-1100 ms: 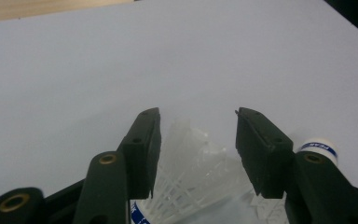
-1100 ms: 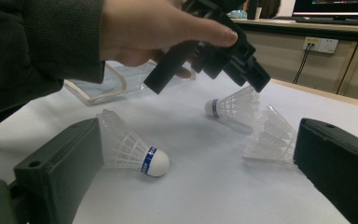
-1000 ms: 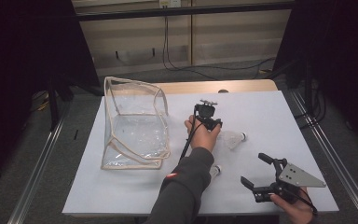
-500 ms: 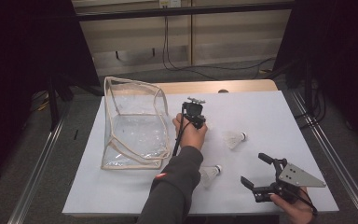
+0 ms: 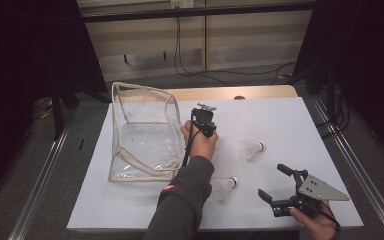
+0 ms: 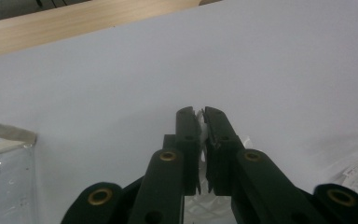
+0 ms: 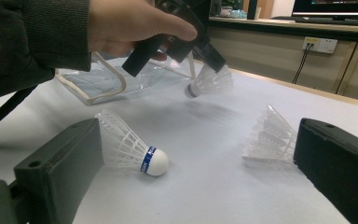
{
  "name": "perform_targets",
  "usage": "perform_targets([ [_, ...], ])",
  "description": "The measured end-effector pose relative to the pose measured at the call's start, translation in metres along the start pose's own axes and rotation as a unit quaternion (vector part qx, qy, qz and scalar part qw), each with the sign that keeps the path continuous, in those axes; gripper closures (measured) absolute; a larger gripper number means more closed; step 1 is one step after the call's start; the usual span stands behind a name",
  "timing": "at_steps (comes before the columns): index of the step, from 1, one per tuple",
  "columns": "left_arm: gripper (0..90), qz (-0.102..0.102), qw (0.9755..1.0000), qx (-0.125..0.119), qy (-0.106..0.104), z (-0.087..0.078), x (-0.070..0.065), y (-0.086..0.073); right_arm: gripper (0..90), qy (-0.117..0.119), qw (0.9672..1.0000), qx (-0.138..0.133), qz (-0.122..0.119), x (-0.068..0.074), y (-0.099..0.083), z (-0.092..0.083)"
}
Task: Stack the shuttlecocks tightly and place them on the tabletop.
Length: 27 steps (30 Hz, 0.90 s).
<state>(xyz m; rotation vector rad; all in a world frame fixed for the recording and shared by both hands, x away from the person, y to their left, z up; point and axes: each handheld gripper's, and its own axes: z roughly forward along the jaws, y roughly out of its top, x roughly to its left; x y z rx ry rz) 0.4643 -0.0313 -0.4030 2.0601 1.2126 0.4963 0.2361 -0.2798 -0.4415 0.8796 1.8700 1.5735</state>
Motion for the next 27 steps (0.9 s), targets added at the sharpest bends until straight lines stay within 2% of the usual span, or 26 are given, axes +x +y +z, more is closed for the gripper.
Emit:
perform_targets([
  [11, 84.8, 0.004, 0.9999, 0.004, 0.011, 0.0035, 0.0039, -0.0039, 0.8, -0.001, 1.0000, -0.001, 0.000, -0.0001, 0.0002, -0.0005],
  [18, 84.4, 0.009, 0.9999, 0.004, 0.005, 0.0058, 0.0060, -0.0092, 0.8, 0.000, 1.0000, -0.001, 0.000, 0.0001, 0.0000, -0.0001],
  [27, 84.5, 0.021, 0.9997, -0.011, 0.000, 0.0064, 0.0067, -0.0090, 0.8, 0.000, 1.0000, -0.001, 0.000, 0.0002, -0.0001, -0.0001],
])
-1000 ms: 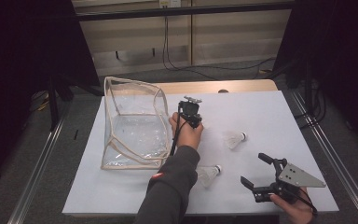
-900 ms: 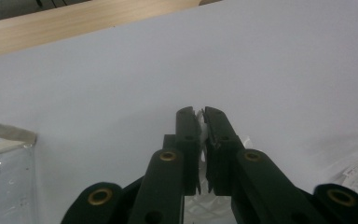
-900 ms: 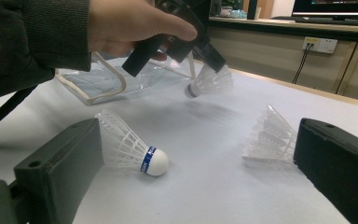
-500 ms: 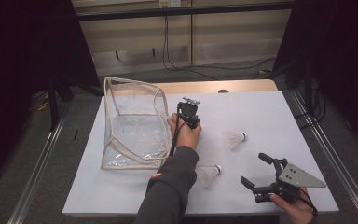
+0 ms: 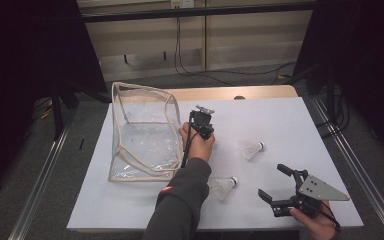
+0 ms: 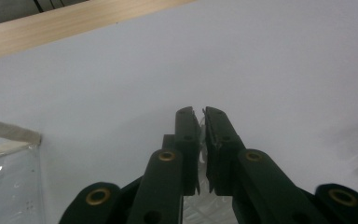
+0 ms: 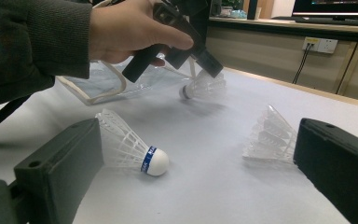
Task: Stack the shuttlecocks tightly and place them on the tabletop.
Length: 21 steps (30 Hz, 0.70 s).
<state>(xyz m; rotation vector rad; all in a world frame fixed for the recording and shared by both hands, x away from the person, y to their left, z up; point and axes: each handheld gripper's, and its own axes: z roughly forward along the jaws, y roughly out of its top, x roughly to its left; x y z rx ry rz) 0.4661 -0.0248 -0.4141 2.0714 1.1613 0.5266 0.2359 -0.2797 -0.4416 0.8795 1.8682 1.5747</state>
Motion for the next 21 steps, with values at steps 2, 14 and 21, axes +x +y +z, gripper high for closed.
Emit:
perform_targets([
  [2, 84.5, -0.001, 1.0000, -0.004, -0.002, 0.0007, 0.0004, 0.0002, 0.8, 0.000, 1.0000, -0.001, 0.000, 0.0000, 0.0001, -0.0001],
  [14, 84.1, 0.016, 0.9999, -0.005, -0.003, 0.0023, -0.0003, -0.0010, 0.8, -0.001, 1.0000, 0.001, 0.000, 0.0000, 0.0000, -0.0005],
  [21, 84.5, 0.024, 0.9997, 0.000, -0.009, 0.0002, -0.0021, -0.0022, 0.8, -0.001, 1.0000, 0.001, 0.001, 0.0003, -0.0001, -0.0005],
])
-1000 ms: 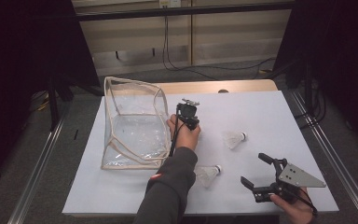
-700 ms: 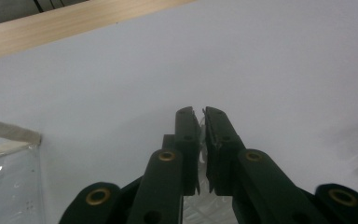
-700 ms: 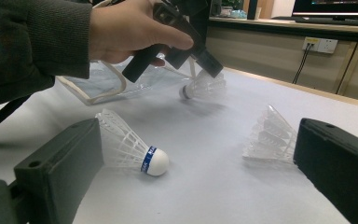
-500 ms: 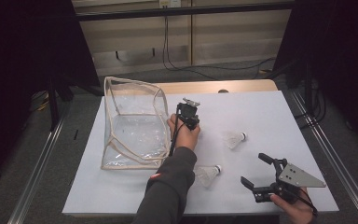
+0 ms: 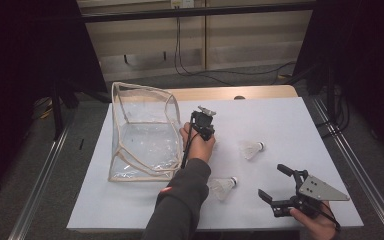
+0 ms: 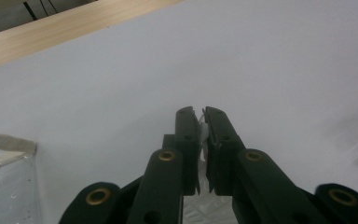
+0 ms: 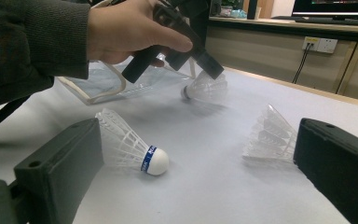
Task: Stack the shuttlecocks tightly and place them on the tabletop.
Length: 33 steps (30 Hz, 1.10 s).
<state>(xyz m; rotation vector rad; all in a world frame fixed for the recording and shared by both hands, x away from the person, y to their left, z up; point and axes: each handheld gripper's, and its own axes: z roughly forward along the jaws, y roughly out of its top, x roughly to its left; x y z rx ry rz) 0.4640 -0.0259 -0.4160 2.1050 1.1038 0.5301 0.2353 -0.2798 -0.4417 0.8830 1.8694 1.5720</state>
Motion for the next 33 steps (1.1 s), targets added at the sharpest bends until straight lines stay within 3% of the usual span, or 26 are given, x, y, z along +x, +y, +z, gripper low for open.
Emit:
perform_targets([
  [16, 73.6, -0.030, 0.9992, -0.012, -0.022, -0.0010, -0.0017, -0.0037, 0.8, 0.002, 1.0000, 0.000, -0.003, -0.0001, -0.0003, 0.0005],
  [33, 69.8, -0.037, 0.9986, -0.018, -0.034, -0.0016, -0.0029, -0.0028, 0.8, 0.002, 1.0000, 0.001, -0.003, 0.0000, -0.0003, 0.0004],
])
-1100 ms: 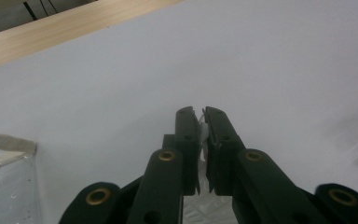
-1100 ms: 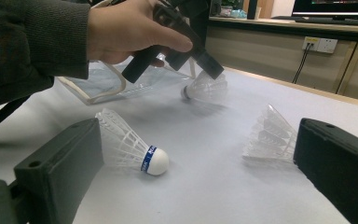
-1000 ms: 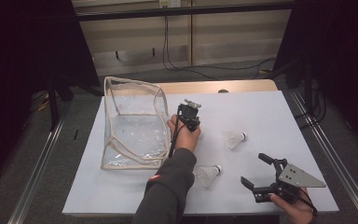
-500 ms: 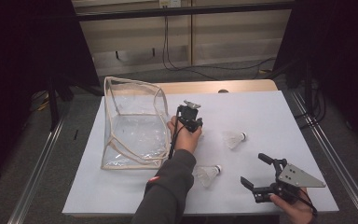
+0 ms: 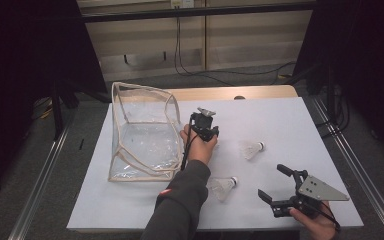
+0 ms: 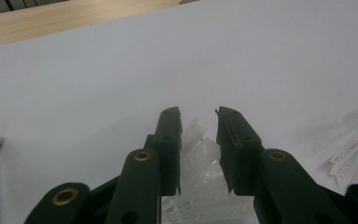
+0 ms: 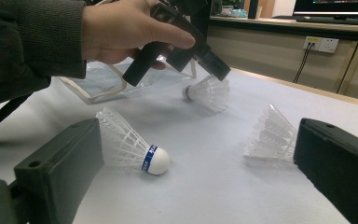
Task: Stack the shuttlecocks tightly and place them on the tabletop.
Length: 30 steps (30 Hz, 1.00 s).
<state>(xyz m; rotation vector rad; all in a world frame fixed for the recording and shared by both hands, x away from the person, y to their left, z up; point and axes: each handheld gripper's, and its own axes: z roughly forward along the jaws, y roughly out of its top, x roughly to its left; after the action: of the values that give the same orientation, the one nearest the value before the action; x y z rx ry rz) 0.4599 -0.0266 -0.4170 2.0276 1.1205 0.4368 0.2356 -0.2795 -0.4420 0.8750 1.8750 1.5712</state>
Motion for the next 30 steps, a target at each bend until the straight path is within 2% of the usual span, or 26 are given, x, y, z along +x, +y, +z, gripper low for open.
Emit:
perform_targets([
  [30, 66.8, -0.020, 0.9997, -0.006, -0.009, -0.0020, 0.0007, 0.0015, 0.9, 0.001, 1.0000, 0.000, -0.001, 0.0004, 0.0001, 0.0005],
])
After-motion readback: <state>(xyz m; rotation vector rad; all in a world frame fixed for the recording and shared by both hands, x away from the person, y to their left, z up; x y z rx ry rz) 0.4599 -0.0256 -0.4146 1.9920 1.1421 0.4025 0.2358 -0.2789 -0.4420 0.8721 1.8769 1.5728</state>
